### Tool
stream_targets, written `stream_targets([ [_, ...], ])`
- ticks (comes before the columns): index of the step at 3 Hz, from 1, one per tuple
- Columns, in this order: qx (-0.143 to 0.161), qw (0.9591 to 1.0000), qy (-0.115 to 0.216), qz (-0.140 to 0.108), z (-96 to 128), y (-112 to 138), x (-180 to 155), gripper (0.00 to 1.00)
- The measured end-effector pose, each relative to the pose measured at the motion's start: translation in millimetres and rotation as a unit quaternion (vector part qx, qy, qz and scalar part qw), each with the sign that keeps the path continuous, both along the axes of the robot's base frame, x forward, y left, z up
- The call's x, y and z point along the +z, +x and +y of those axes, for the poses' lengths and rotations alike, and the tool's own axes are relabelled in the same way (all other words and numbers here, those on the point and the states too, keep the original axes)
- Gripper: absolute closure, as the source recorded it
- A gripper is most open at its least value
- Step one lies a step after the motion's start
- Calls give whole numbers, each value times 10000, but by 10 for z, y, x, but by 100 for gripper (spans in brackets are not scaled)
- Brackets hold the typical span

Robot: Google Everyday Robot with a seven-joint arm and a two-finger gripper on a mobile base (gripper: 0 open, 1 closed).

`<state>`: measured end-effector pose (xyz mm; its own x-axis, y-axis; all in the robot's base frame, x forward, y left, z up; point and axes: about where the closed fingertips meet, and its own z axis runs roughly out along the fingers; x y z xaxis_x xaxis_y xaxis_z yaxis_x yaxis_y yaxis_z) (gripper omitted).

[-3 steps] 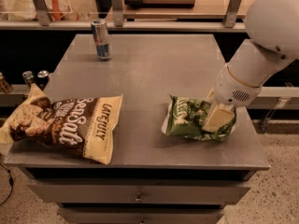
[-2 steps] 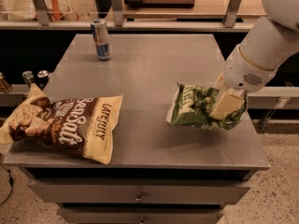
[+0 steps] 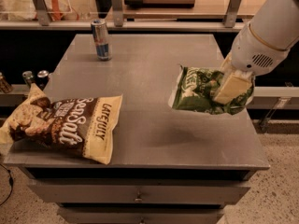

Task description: Move green jalapeno chip bag near redbull can

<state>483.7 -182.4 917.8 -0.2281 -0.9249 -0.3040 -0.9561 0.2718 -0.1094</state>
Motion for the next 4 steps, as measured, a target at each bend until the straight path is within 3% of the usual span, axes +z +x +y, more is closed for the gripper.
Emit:
stream_targets([
  [1, -89, 9999, -70, 27, 25, 104, -34, 100],
  [2, -357, 9993, -120, -55, 109, 477, -35, 100],
  [4, -1298, 9908, -98, -374, 385, 1352, 39, 100],
])
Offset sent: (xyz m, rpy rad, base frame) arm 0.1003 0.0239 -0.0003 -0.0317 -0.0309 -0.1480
